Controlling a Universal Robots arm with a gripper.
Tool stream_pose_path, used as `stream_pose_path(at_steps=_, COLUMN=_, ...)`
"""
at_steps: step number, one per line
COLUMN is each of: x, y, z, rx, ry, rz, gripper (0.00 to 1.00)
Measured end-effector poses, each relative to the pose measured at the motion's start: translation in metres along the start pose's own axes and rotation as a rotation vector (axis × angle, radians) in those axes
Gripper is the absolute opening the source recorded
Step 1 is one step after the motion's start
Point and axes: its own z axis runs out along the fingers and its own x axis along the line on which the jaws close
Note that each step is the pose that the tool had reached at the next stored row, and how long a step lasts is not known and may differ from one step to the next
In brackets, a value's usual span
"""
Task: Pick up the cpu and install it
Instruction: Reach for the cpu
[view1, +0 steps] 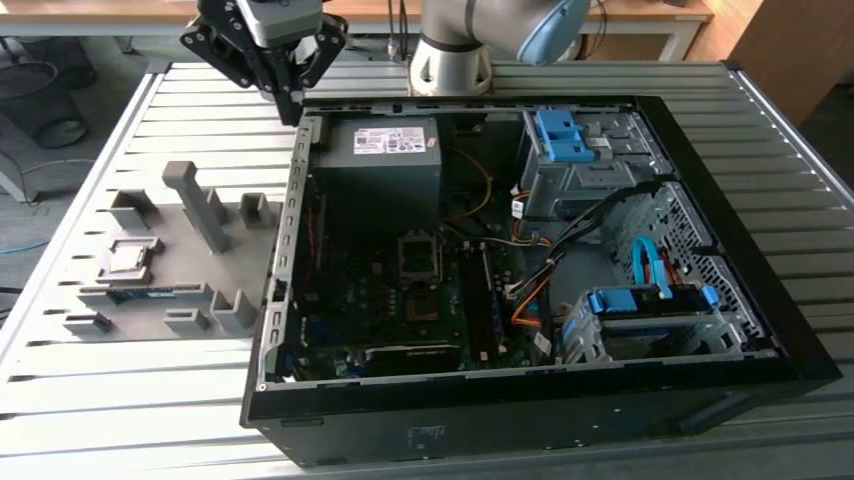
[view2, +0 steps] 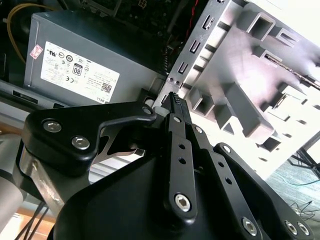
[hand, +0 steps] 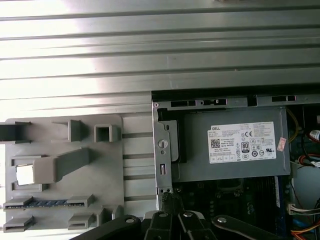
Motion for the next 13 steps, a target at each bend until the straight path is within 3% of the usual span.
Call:
stream_pose_path(at_steps=7, x=0.0074, y=-0.0006, z=0.0000, rx=0.0000, ry=0.0000, rz=0.000, gripper=0.10)
stream_pose_path(at_steps=13, x=0.0184, y=-0.0014, z=0.0001, rx=0.0000, ry=0.0000, rz=0.000, gripper=0.10)
